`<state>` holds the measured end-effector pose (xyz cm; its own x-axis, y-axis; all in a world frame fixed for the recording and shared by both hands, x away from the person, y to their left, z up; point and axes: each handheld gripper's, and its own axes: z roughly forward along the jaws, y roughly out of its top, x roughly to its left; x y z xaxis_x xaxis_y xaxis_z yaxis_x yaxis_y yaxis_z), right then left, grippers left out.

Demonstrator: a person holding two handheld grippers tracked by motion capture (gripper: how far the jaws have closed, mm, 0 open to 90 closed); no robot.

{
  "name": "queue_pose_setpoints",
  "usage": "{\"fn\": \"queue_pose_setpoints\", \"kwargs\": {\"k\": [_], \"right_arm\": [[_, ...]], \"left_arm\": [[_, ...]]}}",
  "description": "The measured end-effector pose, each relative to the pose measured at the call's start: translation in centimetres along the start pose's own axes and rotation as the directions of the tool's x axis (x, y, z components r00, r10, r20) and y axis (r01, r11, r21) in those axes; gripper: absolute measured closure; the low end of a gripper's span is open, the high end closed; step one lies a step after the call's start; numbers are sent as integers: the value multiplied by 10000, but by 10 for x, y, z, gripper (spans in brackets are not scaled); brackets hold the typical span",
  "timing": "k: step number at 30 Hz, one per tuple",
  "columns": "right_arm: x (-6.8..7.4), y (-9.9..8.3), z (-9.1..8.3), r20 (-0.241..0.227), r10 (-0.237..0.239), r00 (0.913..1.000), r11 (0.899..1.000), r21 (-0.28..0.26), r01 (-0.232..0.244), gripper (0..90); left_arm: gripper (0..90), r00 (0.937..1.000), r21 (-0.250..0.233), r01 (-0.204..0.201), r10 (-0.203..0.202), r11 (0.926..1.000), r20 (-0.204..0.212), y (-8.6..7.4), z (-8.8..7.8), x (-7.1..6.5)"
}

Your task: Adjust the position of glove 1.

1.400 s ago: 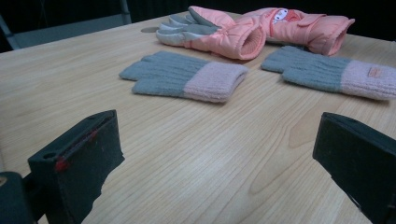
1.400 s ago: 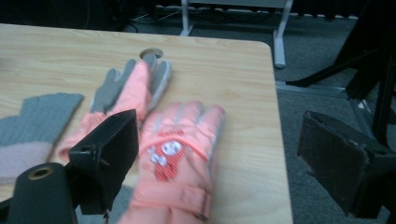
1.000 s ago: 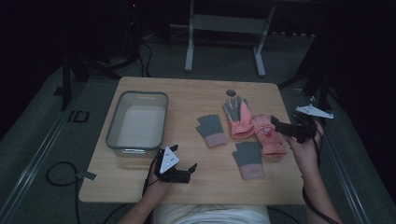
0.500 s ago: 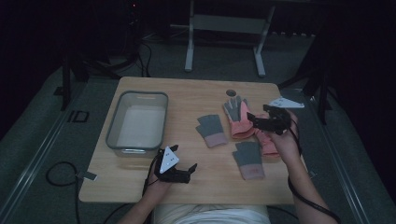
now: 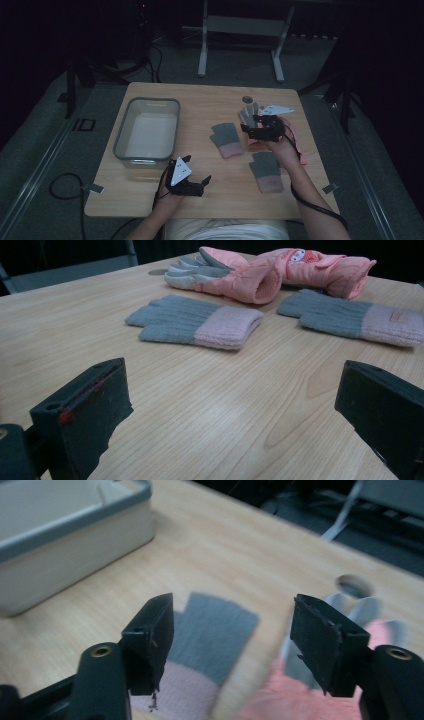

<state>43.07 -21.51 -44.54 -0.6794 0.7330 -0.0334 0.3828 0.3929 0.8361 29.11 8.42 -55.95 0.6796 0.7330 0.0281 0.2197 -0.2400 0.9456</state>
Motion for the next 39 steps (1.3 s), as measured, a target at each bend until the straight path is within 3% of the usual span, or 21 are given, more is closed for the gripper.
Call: {"fn": "queue_pose_setpoints", "kwargs": {"k": [1,3,10,19,23,29,31,35,39], "right_arm": [[3,-2,12,-223,-27,9997,9994,357,35,377],[7,-3,22,-517,-90,9986,9986,508,117,387],[14,-13,57,-927,-165,9956,9913,1287,285,441],[14,-24,94,-593,-199,9980,9746,2215,326,513],[17,-23,105,-596,-441,9972,9664,2506,578,546],[18,-29,122,-379,-611,9974,9437,3234,701,567],[18,-31,123,-448,-466,9979,9471,3157,584,592],[20,-32,121,-485,-451,9978,9432,3270,586,786],[23,-30,123,-367,-195,9991,9446,3268,304,836]], "left_arm": [[9,10000,4,9,-9,10000,6,0,0,0],[9,10000,5,28,-28,10000,13,0,0,0],[9,10000,-11,5,-5,10000,16,0,0,0],[9,10000,3,4,-4,10000,43,0,0,0],[9,10000,5,4,-4,10000,48,0,0,0],[8,9999,10,-8,8,10000,105,0,-1,0],[8,9999,15,-25,25,10000,103,0,-1,0],[9,10000,11,-7,7,10000,93,0,-1,0],[8,10000,10,-19,19,10000,83,0,-1,0]]}}
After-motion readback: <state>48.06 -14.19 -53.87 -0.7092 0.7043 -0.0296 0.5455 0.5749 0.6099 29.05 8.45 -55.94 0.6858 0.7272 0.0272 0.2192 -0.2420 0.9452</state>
